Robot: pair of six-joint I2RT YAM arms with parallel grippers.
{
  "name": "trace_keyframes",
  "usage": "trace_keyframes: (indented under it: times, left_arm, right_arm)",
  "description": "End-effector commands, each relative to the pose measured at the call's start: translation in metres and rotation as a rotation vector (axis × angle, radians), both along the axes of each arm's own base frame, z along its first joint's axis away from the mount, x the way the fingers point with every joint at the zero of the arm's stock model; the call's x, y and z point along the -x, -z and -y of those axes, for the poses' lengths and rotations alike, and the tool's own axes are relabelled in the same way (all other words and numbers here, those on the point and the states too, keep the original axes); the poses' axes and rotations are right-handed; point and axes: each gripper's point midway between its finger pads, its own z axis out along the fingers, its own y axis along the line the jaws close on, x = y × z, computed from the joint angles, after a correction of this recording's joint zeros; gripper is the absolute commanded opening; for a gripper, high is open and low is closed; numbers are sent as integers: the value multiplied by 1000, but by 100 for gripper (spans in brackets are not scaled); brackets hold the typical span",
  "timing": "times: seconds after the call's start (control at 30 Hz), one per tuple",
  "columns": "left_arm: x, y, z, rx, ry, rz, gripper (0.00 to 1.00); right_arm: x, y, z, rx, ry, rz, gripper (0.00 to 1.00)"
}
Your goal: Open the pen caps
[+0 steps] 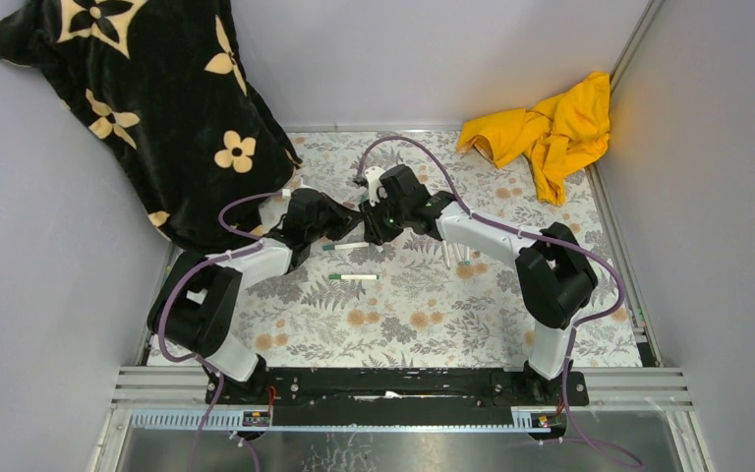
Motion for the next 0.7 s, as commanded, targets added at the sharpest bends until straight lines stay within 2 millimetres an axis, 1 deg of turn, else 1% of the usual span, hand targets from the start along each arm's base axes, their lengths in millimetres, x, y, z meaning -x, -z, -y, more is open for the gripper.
trace_keyframes:
  times: [0.0,0.2,0.37,0.4,0.43,0.47,0.5,0.57,0.67]
  left_arm:
    - [-5,-44,13,85,37,110,0]
    - [-1,-51,17,116,54,118,0]
    - [1,-57,18,136,62,125,0]
    - [2,-58,19,144,65,126,0]
    - [2,-60,19,151,66,129,0]
    - [2,-60,19,151,65,128,0]
    - [2,-60,18,146,57,128,0]
    - [-1,-59,12,120,31,132,0]
    - [-13,-54,2,88,18,133,0]
  right_arm:
    - [-10,-38,-23,-104,-27,61,35]
    - [-15,-35,-30,-110,-33,56,34]
    - [-20,-32,-32,-104,-26,54,29]
    - [-20,-32,-32,-105,-26,53,27]
    - [-21,-31,-32,-104,-26,51,21]
    - [-21,-30,-32,-102,-23,50,13]
    - [-22,-29,-30,-101,-15,53,1]
    - [-21,-27,-27,-94,-5,53,0]
    - [-19,-22,-19,-74,9,47,0]
